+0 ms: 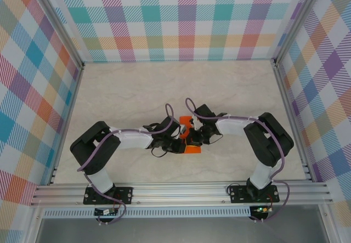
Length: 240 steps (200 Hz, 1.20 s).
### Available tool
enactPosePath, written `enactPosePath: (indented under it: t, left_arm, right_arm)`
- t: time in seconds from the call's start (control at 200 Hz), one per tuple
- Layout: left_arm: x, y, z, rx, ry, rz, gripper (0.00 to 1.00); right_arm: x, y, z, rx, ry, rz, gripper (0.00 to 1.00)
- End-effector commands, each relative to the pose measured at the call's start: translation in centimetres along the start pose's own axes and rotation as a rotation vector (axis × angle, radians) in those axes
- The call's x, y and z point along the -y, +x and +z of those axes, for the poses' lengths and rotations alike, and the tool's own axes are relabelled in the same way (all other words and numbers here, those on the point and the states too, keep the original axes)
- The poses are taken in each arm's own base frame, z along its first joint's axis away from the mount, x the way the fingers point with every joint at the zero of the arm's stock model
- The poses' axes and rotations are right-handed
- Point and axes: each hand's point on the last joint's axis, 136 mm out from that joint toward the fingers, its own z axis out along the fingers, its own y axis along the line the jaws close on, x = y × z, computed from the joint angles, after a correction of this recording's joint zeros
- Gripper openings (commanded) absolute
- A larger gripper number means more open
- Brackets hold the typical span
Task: Fold a paper plane with a square sheet of paper (fold left side to right side)
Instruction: Fold the triangle a second time at the center of the table.
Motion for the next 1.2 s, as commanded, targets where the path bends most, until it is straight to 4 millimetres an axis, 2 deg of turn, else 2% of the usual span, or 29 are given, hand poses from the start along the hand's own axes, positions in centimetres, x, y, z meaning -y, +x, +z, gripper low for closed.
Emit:
enactPosePath:
  t: [0.0, 0.195, 0.44, 0.8, 1.14, 1.195]
  left_arm:
    - [-3.0, 1.9, 0.2, -0.047, -0.105, -0.035, 0.00]
    - [-3.1, 2.0, 0.2, -0.047, -0.111, -0.036, 0.00]
    - [-3.8, 2.7, 0.6, -0.063, -0.128, -0.041, 0.00]
    - [-3.9, 2.9, 0.5, -0.064, -0.126, -0.048, 0.00]
    - [-3.5, 3.3, 0.0, -0.065, -0.101, -0.050, 0.00]
    - [-3.5, 3.6, -0.2, -0.068, -0.098, -0.054, 0.03]
  right_arm:
    - [0.7, -0.2, 0.3, -0.009, 0.063, 0.000, 0.00]
    - [2.7, -0.5, -0.2, -0.003, 0.167, -0.008, 0.00]
    - [3.7, -2.2, -1.7, 0.033, 0.177, -0.006, 0.00]
    - [6.6, -4.4, -3.6, 0.064, 0.199, 0.037, 0.00]
    - [7.1, -4.5, -3.1, 0.036, 0.199, 0.048, 0.00]
    - [7.2, -4.5, -2.9, 0.031, 0.200, 0.054, 0.00]
